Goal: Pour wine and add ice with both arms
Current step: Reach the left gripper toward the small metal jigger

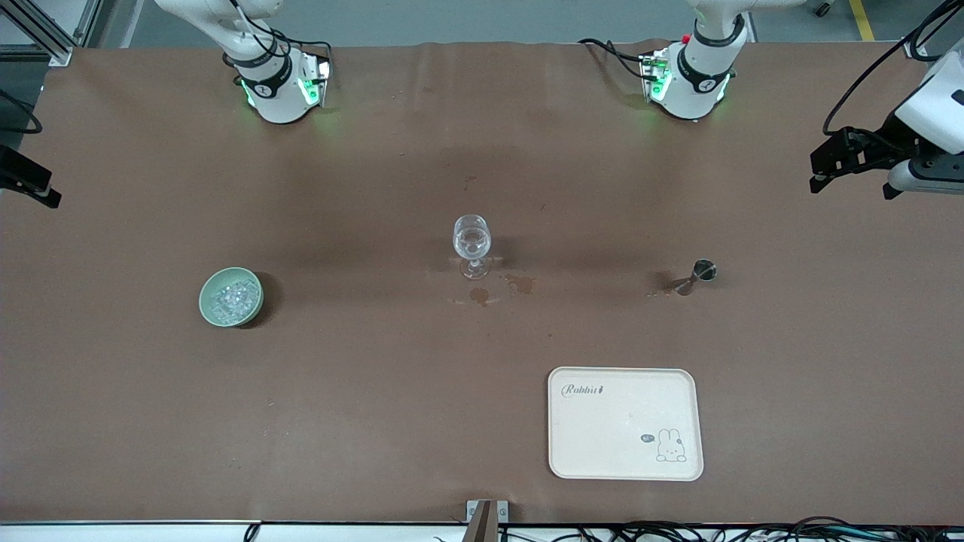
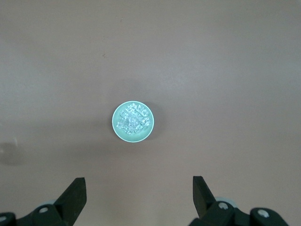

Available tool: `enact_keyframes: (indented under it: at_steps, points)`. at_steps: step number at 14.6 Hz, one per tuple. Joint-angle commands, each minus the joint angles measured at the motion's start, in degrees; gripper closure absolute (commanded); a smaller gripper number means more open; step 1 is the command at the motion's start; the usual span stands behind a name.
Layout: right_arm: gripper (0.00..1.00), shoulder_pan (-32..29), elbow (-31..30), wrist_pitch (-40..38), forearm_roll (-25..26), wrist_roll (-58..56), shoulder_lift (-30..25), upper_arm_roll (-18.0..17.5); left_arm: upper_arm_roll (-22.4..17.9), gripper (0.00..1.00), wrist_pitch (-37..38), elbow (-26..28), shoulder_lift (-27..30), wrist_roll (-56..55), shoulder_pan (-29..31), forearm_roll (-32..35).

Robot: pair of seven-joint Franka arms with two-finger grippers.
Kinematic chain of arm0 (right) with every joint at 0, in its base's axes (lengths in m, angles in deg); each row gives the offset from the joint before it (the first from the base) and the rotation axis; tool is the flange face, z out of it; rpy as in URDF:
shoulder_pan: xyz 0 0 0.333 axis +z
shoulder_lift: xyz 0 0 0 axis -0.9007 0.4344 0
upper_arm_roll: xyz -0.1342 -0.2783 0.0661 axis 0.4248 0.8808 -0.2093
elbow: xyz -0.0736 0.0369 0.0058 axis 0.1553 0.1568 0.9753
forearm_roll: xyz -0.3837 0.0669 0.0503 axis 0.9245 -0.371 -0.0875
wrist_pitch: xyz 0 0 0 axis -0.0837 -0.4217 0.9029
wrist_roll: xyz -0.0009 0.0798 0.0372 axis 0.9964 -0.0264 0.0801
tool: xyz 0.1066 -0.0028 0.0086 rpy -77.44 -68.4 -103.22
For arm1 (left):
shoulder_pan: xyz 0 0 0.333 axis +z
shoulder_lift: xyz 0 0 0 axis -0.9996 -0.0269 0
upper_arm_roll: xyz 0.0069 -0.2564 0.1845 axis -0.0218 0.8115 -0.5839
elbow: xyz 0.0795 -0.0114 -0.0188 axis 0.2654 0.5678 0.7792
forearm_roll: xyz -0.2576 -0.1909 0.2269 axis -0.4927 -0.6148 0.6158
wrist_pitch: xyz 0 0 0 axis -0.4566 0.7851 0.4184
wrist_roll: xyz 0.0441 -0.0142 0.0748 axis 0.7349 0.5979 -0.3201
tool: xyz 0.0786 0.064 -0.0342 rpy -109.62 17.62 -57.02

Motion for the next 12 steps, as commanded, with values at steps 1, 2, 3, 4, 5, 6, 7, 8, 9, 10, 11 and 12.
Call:
enact_keyframes:
  at_steps: [1, 2, 3, 4, 5, 6, 7, 8, 9, 10, 11, 12]
  points:
    - [0.00, -0.82, -0.78, -0.19, -0.61, -2.47, -0.80, -0.07, 0.19, 0.00, 0.53, -1.32, -0.59, -3.65, 0.02, -0.44]
    - [0.00, -0.82, -0.78, -0.19, -0.52, -2.39, -0.80, -0.07, 0.19, 0.00, 0.53, -1.40, -1.03, -4.02, 0.01, -0.44]
    - [0.00, -0.65, -0.78, -0.19, -0.52, -2.39, -0.80, -0.07, 0.10, 0.00, 0.44, -1.66, -1.73, -4.03, 0.19, -0.44]
    - [0.00, -0.65, -0.69, -0.11, -0.52, -2.21, -0.80, -0.07, 0.10, 0.00, 0.44, -2.71, -2.60, -3.94, 0.28, 0.17]
    - [0.00, -0.56, -0.69, -0.11, -0.52, -2.04, -0.80, -0.07, 0.01, 0.00, 0.44, -3.85, -3.83, -3.24, 0.45, 0.35]
    - [0.00, -0.47, -0.69, -0.11, -0.52, -1.95, -0.80, -0.15, -0.34, 0.00, 0.44, -4.73, -5.50, -2.54, 0.63, 0.26]
    - [0.00, -0.47, -0.69, -0.11, -0.52, -1.95, -0.80, -0.15, -0.43, 0.00, 0.44, -5.18, -7.51, -2.27, 0.72, 0.26]
    - [0.00, -0.56, -0.69, -0.11, -0.52, -1.95, -0.80, -0.15, -0.52, 0.00, 0.44, -5.18, -9.01, -2.44, 0.72, 0.35]
    - [0.00, -0.56, -0.69, -0.11, -0.52, -2.04, -0.80, -0.15, -0.52, 0.00, 0.44, -5.10, -9.99, -3.23, 1.59, 0.26]
    - [0.00, -0.56, -0.69, -0.19, -0.52, -2.04, -0.80, -0.15, -0.52, 0.00, 0.44, -5.18, -11.91, -3.06, 3.69, -0.69]
    - [0.00, -0.56, -0.69, -0.19, -0.52, -1.95, -0.80, -0.15, -0.43, 0.00, -0.08, -5.27, -13.49, -3.41, 5.27, -1.83]
    - [0.00, -0.47, -0.69, -0.19, -0.52, -1.86, -0.80, -0.15, -0.43, 0.00, -0.17, -5.18, -15.08, -4.19, 6.42, -4.72]
